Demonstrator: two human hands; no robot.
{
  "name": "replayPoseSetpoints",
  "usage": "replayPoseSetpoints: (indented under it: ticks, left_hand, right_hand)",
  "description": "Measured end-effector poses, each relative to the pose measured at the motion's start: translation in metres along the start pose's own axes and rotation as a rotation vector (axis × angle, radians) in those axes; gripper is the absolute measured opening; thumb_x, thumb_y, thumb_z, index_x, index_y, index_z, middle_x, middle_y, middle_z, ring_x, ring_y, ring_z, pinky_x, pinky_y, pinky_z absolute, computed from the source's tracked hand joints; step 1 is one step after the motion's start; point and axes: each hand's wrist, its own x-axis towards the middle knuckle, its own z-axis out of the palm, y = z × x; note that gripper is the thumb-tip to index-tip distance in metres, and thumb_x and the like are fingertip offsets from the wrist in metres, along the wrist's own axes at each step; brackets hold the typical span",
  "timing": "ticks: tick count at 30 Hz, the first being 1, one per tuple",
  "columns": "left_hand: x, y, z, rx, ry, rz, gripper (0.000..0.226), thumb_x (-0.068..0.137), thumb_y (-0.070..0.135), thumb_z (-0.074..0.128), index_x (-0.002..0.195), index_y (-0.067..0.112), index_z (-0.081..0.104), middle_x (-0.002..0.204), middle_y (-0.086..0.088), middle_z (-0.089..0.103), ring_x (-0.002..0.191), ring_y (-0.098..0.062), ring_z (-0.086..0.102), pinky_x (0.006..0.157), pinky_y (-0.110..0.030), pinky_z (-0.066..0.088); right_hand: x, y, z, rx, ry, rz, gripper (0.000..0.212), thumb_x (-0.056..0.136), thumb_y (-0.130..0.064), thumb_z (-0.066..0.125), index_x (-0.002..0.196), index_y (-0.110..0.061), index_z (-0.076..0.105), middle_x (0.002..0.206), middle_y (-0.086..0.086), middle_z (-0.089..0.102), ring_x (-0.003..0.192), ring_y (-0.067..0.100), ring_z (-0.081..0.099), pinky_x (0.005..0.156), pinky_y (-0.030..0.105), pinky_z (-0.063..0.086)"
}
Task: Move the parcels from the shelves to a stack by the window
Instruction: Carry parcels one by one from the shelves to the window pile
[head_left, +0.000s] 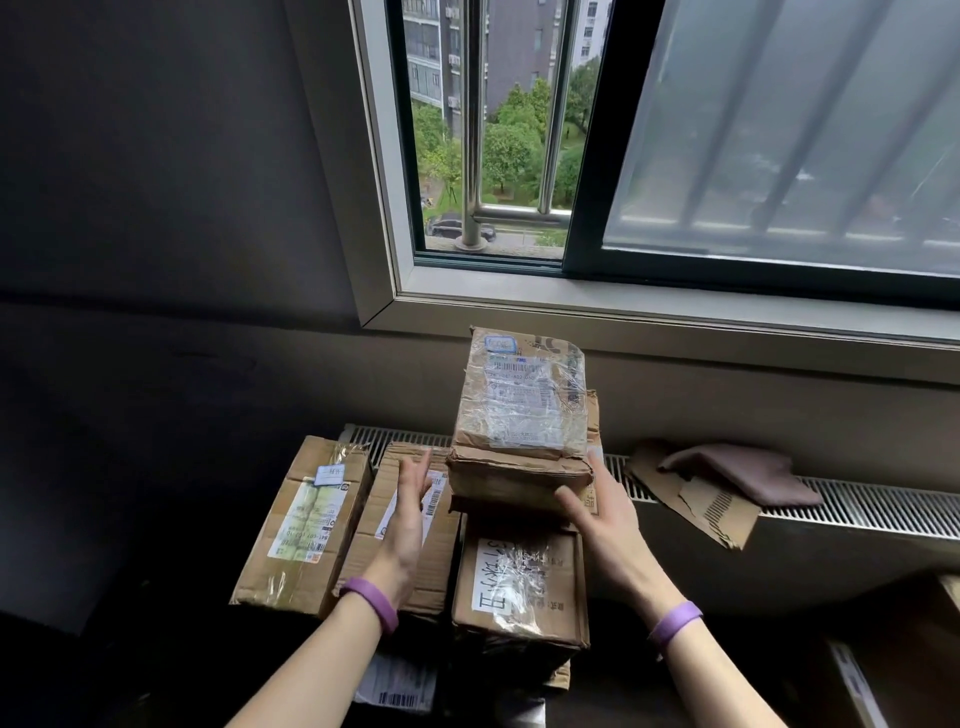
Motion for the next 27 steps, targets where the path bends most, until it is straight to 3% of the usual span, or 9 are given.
replayPoseSetpoints:
  ticks: [3,7,11,13,16,19,22,27]
  left_hand:
    - [0.005,-0.023,-0.008,0.040,0.013,-0.125,0.082,0.086,0.075,0.005,0.152,0.035,0.030,0.161,-0.001,0.025,0.149,-0.020,0.018,0.120,-0.049,0.008]
    - [0.006,-0.036,-0.009,0.064,-0.023,-0.211,0.089,0.080,0.076,0.007,0.152,0.029,0.030,0.160,-0.007,0.026,0.149,-0.022,0.019,0.120,-0.042,0.010]
    - [0.001,-0.037,-0.002,0.052,-0.098,-0.237,0.076,0.087,0.074,0.011,0.150,0.037,0.030,0.154,0.002,0.037,0.143,-0.022,0.032,0.116,-0.041,0.021]
    - [-0.001,-0.038,0.003,0.062,-0.133,-0.228,0.070,0.082,0.077,0.018,0.140,0.044,0.039,0.141,0.011,0.049,0.132,-0.015,0.045,0.108,-0.037,0.032]
    - [-0.003,-0.039,0.008,0.059,-0.151,-0.200,0.054,0.076,0.079,0.025,0.117,0.054,0.049,0.119,0.027,0.056,0.113,0.002,0.053,0.103,-0.032,0.037]
    - [-0.001,-0.041,0.007,0.079,-0.163,-0.170,0.055,0.074,0.083,0.025,0.115,0.056,0.050,0.112,0.032,0.057,0.107,0.009,0.052,0.104,-0.033,0.040]
    - [-0.003,-0.036,0.007,0.074,-0.166,-0.197,0.059,0.073,0.083,0.026,0.118,0.054,0.051,0.120,0.025,0.057,0.111,0.003,0.053,0.106,-0.037,0.039]
    - [-0.007,-0.028,0.002,0.081,-0.120,-0.247,0.066,0.085,0.077,0.021,0.142,0.047,0.037,0.148,0.004,0.045,0.132,-0.026,0.046,0.109,-0.046,0.036]
  right_hand:
    - [-0.007,0.005,0.009,-0.125,-0.027,-0.066,0.079,0.082,-0.066,0.061,0.148,-0.031,0.038,0.154,-0.005,0.037,0.140,0.025,0.035,0.116,0.050,0.027]
    - [-0.006,0.014,0.013,-0.196,-0.015,-0.139,0.074,0.079,-0.049,0.075,0.145,-0.031,0.045,0.151,-0.008,0.035,0.140,0.021,0.033,0.117,0.046,0.027]
    - [-0.005,0.019,0.016,-0.227,-0.009,-0.171,0.078,0.077,-0.041,0.079,0.146,-0.028,0.045,0.152,-0.003,0.035,0.142,0.024,0.033,0.118,0.045,0.026]
    - [-0.006,0.020,0.017,-0.215,-0.007,-0.182,0.080,0.077,-0.041,0.079,0.147,-0.027,0.043,0.154,-0.003,0.034,0.146,0.023,0.029,0.119,0.046,0.025]
    - [-0.006,0.023,0.017,-0.214,0.004,-0.196,0.080,0.077,-0.043,0.079,0.147,-0.027,0.043,0.154,-0.004,0.034,0.145,0.022,0.031,0.118,0.046,0.026]
    - [-0.006,0.023,0.017,-0.199,0.009,-0.194,0.077,0.076,-0.044,0.079,0.144,-0.028,0.047,0.150,-0.005,0.039,0.141,0.022,0.036,0.117,0.046,0.029]
    - [-0.006,0.021,0.017,-0.184,0.017,-0.210,0.072,0.074,-0.044,0.079,0.139,-0.029,0.052,0.142,-0.006,0.044,0.132,0.021,0.043,0.114,0.046,0.032]
    - [-0.006,0.017,0.013,-0.147,0.062,-0.203,0.080,0.069,-0.041,0.086,0.138,-0.022,0.049,0.134,-0.004,0.049,0.126,0.022,0.045,0.112,0.044,0.033]
